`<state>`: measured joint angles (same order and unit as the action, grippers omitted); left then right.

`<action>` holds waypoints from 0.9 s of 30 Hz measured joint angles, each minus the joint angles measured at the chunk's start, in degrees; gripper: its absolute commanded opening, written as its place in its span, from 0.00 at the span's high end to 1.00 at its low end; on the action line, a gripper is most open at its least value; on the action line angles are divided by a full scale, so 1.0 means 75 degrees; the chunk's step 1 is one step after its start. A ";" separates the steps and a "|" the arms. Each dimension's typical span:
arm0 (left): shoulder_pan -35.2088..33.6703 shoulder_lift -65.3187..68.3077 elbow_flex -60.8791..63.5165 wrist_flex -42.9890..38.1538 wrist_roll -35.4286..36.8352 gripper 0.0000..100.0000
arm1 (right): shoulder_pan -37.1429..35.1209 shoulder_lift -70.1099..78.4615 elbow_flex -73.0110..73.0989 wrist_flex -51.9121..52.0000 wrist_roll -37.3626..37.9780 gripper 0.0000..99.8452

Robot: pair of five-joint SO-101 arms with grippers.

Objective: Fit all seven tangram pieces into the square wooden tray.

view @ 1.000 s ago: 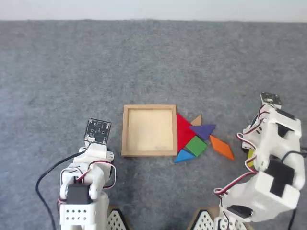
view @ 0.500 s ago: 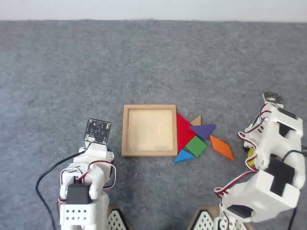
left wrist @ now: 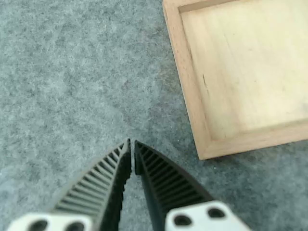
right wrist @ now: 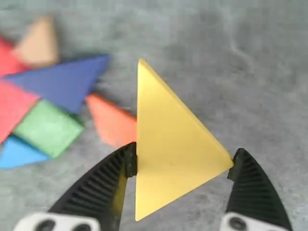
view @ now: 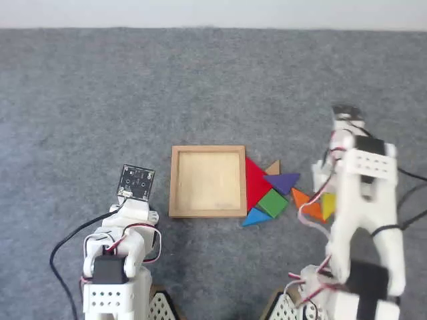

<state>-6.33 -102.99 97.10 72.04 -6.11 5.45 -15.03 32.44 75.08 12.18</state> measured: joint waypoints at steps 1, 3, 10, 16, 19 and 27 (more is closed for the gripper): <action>0.0000 0.0000 0.0000 0.0000 0.0000 0.99 | -0.0363 -0.0141 0.0000 0.0070 -0.0094 0.75; 0.0000 0.0000 0.0000 0.0000 0.0000 0.99 | -0.1125 -0.0340 0.0000 0.0152 -0.0375 0.75; 0.0000 0.0000 0.0000 0.0000 0.0000 0.99 | -0.3434 -0.0117 -0.0809 0.0504 -0.1231 0.75; 0.0000 0.0000 0.0000 0.0000 0.0000 0.99 | -0.4349 0.1242 -0.2098 0.0516 -0.2075 0.75; 0.0000 0.0000 0.0000 0.0000 0.0000 0.99 | -0.4993 0.1981 -0.2743 0.0434 -0.2532 0.75; 0.0000 0.0000 0.0000 0.0000 0.0000 0.99 | -0.6107 0.3716 -0.4337 0.0258 -0.3903 0.75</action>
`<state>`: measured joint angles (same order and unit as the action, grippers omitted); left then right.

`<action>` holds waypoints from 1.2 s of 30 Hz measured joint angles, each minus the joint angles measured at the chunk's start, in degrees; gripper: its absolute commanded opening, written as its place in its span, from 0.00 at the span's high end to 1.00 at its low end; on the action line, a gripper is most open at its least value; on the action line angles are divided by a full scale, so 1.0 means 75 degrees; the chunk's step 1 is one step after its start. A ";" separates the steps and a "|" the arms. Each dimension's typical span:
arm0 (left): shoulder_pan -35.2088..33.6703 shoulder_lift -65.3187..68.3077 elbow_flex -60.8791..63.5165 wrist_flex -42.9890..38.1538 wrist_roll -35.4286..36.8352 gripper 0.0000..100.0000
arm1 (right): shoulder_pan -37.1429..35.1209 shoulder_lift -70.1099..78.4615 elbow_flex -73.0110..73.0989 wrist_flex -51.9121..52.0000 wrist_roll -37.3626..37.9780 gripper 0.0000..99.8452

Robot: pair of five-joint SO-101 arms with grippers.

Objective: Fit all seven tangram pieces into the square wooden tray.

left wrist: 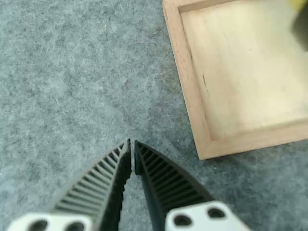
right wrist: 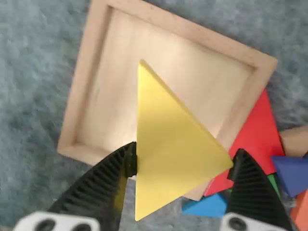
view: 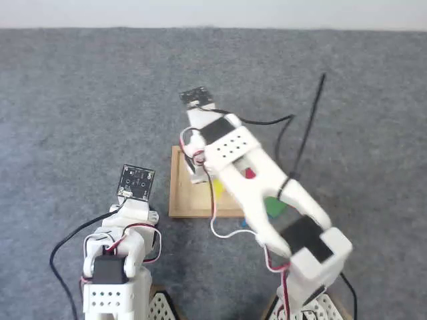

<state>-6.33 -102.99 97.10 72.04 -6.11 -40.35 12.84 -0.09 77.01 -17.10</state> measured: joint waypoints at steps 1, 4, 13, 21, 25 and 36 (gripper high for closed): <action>0.0000 0.0000 0.0000 0.0000 0.0000 0.99 | 0.0000 0.0141 -0.0141 0.0000 -0.0152 0.75; 0.0000 0.0000 0.0000 0.0000 0.0000 0.99 | 0.0012 0.0457 -0.0527 0.0000 -0.0692 0.75; 0.0000 0.0000 0.0000 0.0000 0.0000 0.99 | -0.0903 0.1336 -0.1114 -0.0023 -0.1442 0.75; 0.0000 0.0000 0.0000 0.0000 0.0000 0.99 | -0.0949 0.1489 -0.1114 -0.0035 -0.1465 0.74; 0.0000 0.0000 0.0000 0.0000 0.0000 0.99 | -0.0961 0.1489 -0.1114 -0.0035 -0.1465 0.74; 0.0000 0.0000 0.0000 0.0000 0.0000 0.99 | -0.0961 0.1489 -0.1114 -0.0680 -0.1465 0.68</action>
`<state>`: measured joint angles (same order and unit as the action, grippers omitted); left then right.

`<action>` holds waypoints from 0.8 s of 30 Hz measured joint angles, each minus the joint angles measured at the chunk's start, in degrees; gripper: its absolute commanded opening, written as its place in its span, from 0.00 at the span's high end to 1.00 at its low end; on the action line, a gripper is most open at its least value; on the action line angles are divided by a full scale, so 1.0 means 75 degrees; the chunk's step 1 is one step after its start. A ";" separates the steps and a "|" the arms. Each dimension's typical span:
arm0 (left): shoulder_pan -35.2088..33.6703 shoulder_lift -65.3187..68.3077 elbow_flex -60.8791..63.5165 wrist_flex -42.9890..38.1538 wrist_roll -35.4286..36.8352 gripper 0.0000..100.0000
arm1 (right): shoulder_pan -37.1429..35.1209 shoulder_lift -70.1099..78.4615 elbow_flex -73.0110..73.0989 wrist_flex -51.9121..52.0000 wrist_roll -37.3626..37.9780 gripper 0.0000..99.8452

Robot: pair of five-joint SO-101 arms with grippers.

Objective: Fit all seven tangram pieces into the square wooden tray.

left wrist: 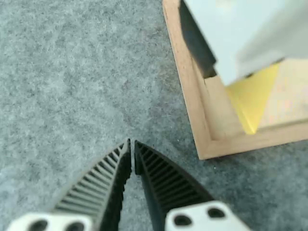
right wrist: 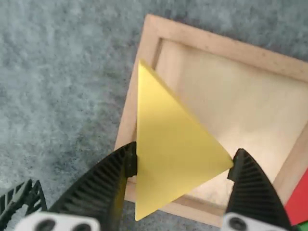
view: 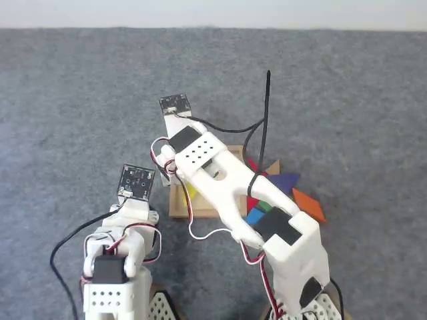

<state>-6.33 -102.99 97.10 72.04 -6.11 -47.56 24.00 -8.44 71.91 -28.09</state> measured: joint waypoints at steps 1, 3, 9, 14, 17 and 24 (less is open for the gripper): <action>0.0000 0.0000 0.0000 0.0000 0.0000 0.99 | -0.0012 0.0000 0.0000 0.0000 0.0000 0.65; 0.0000 0.0000 0.0000 0.0000 0.0000 0.99 | -0.0023 0.0000 0.0000 0.0000 0.0000 0.61; 0.0000 0.0000 0.0000 0.0000 0.0000 0.99 | -0.0023 0.0000 0.0000 -0.0047 0.0000 0.61; 0.0000 0.0000 0.0000 0.0000 0.0000 0.99 | 0.0023 0.0000 -0.0047 -0.0023 0.0117 0.61; 0.0000 0.0000 0.0000 0.0000 0.0000 0.99 | 0.0692 -0.0598 -0.0223 0.0422 0.0633 0.64; 0.0000 0.0000 0.0000 0.0000 0.0000 0.99 | 0.3247 -0.4208 0.0258 0.1254 0.2004 0.94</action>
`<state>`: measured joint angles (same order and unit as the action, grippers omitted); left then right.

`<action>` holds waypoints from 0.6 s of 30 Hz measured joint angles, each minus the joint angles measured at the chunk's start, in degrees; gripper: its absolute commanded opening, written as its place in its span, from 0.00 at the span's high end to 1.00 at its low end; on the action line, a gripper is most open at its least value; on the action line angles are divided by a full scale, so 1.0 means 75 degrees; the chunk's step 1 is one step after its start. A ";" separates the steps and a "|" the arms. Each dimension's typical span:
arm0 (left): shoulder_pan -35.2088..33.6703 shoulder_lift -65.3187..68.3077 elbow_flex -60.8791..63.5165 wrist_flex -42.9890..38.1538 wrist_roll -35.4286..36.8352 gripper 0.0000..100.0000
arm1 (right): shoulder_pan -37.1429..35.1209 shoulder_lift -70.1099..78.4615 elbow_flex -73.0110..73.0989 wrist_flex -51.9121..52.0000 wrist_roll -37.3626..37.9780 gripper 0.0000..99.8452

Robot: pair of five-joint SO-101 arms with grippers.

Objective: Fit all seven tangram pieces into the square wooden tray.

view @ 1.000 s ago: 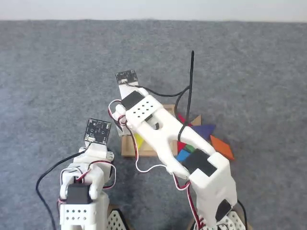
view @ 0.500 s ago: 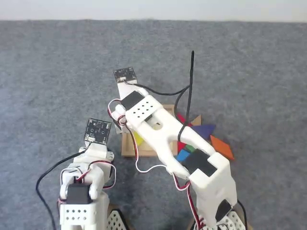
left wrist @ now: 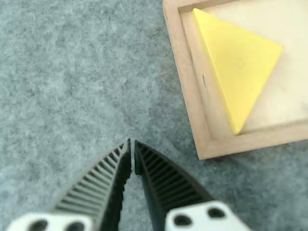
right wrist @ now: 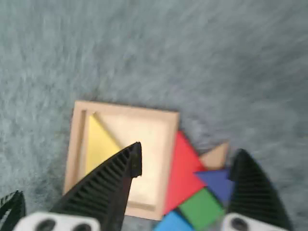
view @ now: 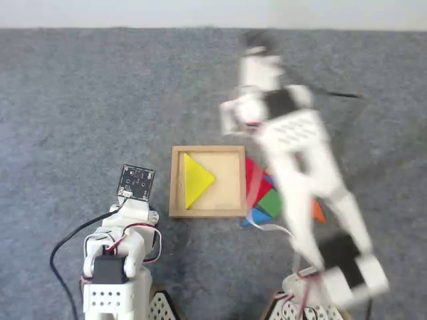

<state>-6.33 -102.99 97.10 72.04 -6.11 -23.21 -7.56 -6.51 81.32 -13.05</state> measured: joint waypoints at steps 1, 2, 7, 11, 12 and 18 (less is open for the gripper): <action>0.0000 0.0000 0.0000 0.0000 0.0000 0.99 | 0.0094 -0.0469 0.0352 -0.0059 0.0375 0.97; 0.0000 0.0000 0.0000 0.0000 0.0000 0.99 | 0.0129 -0.0891 0.0821 -0.0164 0.0785 1.00; 0.0000 0.0000 0.0000 0.0000 0.0000 0.99 | -0.0246 -0.1500 0.3821 -0.1899 0.2637 0.99; 0.0000 0.0000 0.0000 0.0000 0.0000 0.99 | -0.0879 -0.1149 0.5380 -0.3610 0.2919 0.99; 0.0000 0.0000 0.0000 0.0000 0.0000 0.99 | -0.0949 -0.0949 0.5427 -0.3833 0.2942 0.99; 0.0000 0.0000 0.0000 0.0000 0.0000 0.99 | -0.1266 0.0176 0.5451 -0.4407 0.2942 0.99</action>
<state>-6.33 -102.99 97.10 72.04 -6.11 -32.70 -6.24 34.37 48.26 9.01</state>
